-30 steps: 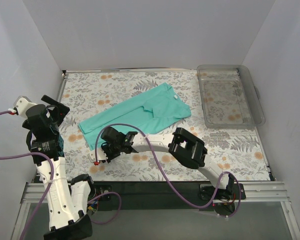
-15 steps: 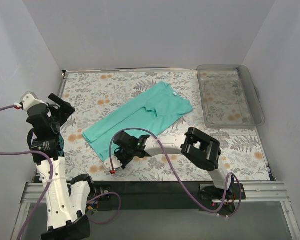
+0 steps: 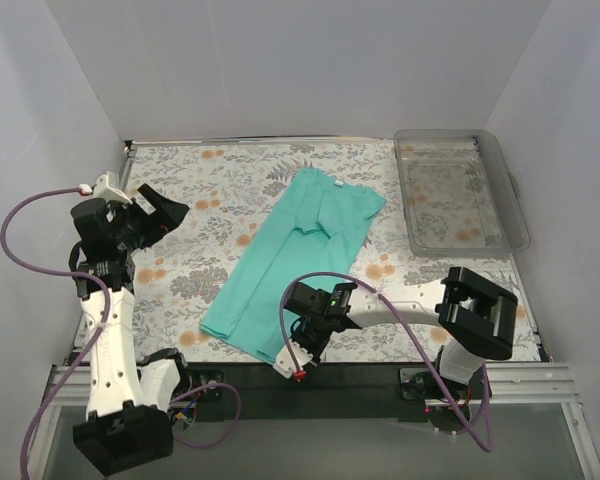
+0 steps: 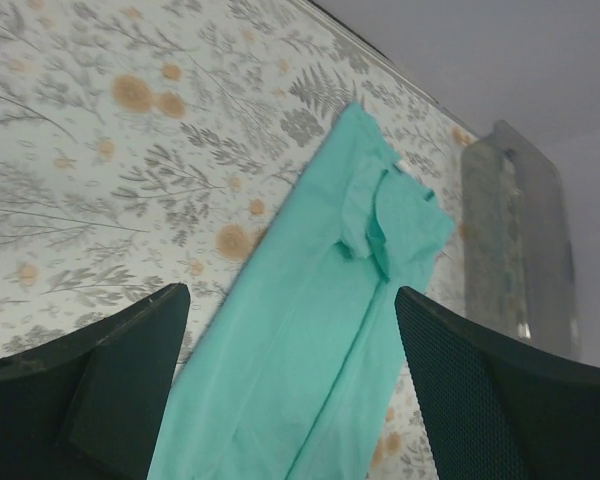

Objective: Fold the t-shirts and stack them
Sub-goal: Fold the tshirt

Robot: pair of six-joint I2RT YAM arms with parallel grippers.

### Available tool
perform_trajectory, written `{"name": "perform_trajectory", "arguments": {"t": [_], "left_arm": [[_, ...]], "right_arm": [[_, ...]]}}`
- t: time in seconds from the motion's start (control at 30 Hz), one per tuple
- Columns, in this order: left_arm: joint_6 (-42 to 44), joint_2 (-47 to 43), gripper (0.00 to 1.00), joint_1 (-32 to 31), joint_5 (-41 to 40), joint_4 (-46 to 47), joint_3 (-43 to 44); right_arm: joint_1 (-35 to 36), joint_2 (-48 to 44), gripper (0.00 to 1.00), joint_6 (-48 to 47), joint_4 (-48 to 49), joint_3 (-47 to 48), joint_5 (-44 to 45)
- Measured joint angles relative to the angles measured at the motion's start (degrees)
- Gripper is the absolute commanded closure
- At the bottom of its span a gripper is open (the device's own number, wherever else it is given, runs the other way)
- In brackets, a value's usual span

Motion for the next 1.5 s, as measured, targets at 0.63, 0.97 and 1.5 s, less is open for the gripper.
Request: {"name": "perform_trajectory", "arguments": {"t": [0.63, 0.97, 1.5], "left_arm": [[-2.8, 54.6, 0.30, -22.7, 9.2, 16.5, 16.5], [1.8, 83.5, 0.39, -27.5, 6.7, 8.6, 47.0], [8.3, 90.2, 0.60, -31.2, 4.3, -2.4, 60.1]], "right_arm": [[-28.3, -18.4, 0.25, 8.4, -12.7, 5.8, -4.6], [-56.0, -22.0, 0.28, 41.1, 4.1, 5.6, -8.7], [-64.3, -23.4, 0.29, 52.5, 10.8, 0.8, -15.2]]}}
